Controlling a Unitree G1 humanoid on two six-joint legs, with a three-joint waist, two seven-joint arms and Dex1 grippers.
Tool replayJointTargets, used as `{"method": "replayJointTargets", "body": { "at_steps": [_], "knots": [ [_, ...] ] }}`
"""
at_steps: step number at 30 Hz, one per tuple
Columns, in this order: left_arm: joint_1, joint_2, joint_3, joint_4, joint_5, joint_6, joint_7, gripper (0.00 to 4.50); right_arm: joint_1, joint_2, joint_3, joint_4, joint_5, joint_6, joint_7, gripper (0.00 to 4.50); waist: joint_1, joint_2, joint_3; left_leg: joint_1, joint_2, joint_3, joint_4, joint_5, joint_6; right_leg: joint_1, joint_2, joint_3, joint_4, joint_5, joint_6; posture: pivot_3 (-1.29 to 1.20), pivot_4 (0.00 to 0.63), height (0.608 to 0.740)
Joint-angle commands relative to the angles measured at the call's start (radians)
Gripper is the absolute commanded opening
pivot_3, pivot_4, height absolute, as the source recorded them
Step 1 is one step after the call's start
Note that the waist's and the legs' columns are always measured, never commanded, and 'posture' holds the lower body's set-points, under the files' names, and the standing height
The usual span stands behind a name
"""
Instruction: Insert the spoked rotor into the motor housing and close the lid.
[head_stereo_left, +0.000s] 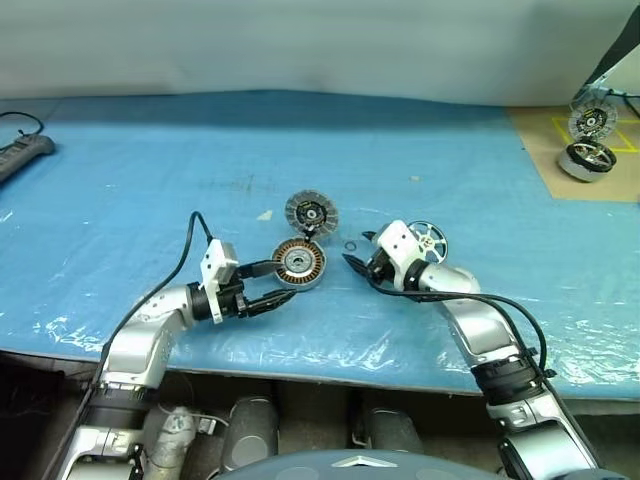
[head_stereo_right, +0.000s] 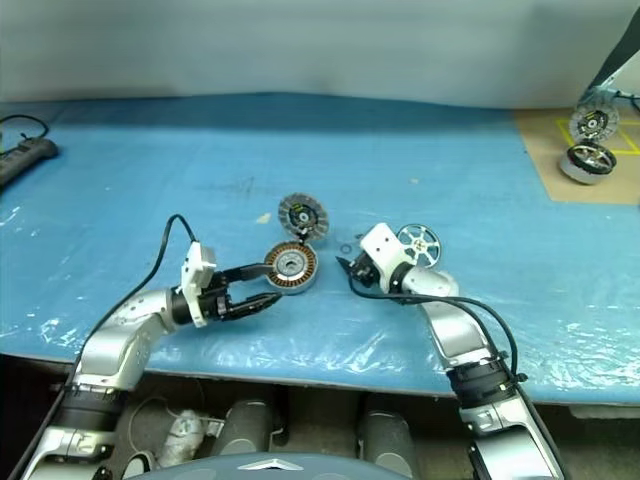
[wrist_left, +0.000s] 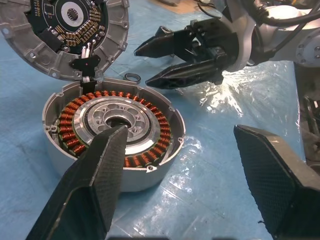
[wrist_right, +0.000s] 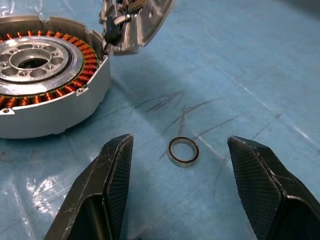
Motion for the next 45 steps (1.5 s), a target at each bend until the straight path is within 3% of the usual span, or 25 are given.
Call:
{"method": "replayJointTargets", "body": {
  "at_steps": [1, 12, 15, 21, 29, 36, 40, 45],
  "knots": [
    [0.048, -0.005, 0.05, -0.024, -0.051, -0.038, 0.013, 3.63, -0.029, 0.01, 0.016, 0.053, -0.01, -0.056, 0.019, 3.19, -0.001, 0.0, 0.0, 0.0, 0.0, 0.0, 0.001, 0.0, 0.0, 0.0, 0.0, 0.0, 0.0, 0.0, 0.0, 0.0, 0.15, 0.74],
    [0.043, 0.055, 0.109, 0.223, -0.042, -0.232, -0.085, 3.63, -0.063, 0.063, -0.02, 0.202, 0.013, -0.085, 0.02, 3.19, -0.002, 0.0, 0.0, 0.012, 0.001, 0.001, 0.001, 0.0, -0.001, 0.011, 0.0, 0.001, 0.0, 0.0, 0.0, 0.0, 0.15, 0.74],
    [0.019, 0.061, 0.106, 0.259, -0.042, -0.249, -0.097, 3.66, -0.05, 0.063, -0.024, 0.208, 0.009, -0.092, 0.015, 2.59, -0.001, 0.0, 0.0, 0.013, 0.001, 0.001, 0.001, 0.0, -0.001, 0.011, 0.0, 0.001, 0.0, 0.0, 0.0, 0.0, 0.15, 0.74],
    [-0.101, 0.085, 0.1, 0.371, -0.043, -0.235, -0.141, 3.66, -0.027, 0.051, -0.033, 0.193, -0.001, -0.091, 0.001, 0.56, 0.003, -0.001, -0.001, 0.013, 0.001, 0.001, 0.001, 0.0, -0.001, 0.012, 0.0, 0.001, 0.001, 0.0, 0.0, 0.0, 0.15, 0.74],
    [-0.165, 0.083, 0.068, 0.422, -0.013, -0.235, -0.164, 3.66, -0.006, 0.045, -0.053, 0.073, 0.047, -0.033, 0.021, 0.56, 0.002, -0.001, -0.001, 0.013, 0.001, 0.001, 0.0, 0.0, -0.001, 0.011, 0.0, 0.001, 0.0, 0.0, -0.001, 0.0, 0.15, 0.74],
    [-0.191, 0.068, 0.032, 0.471, 0.035, -0.306, -0.189, 3.66, -0.002, -0.02, -0.053, -0.229, 0.25, 0.218, 0.199, 0.56, 0.005, -0.001, -0.001, 0.011, 0.001, 0.001, 0.0, 0.0, 0.0, 0.01, 0.0, 0.001, 0.0, 0.0, -0.001, 0.0, 0.15, 0.74],
    [-0.196, 0.054, 0.027, 0.504, 0.048, -0.354, -0.196, 3.66, -0.047, -0.029, -0.011, -0.226, 0.265, 0.259, 0.244, 0.56, 0.003, -0.001, -0.001, 0.011, 0.001, 0.001, 0.0, 0.0, 0.0, 0.009, 0.0, 0.001, 0.0, 0.0, -0.001, 0.0, 0.15, 0.74],
    [-0.163, 0.06, 0.041, 0.549, 0.05, -0.416, -0.214, 3.66, -0.142, 0.03, 0.082, -0.082, 0.173, 0.165, 0.228, 0.56, -0.001, -0.001, -0.001, 0.011, 0.001, 0.002, 0.0, 0.0, -0.001, 0.009, 0.0, 0.001, 0.0, 0.0, -0.001, 0.0, 0.15, 0.74]
  ]
}}
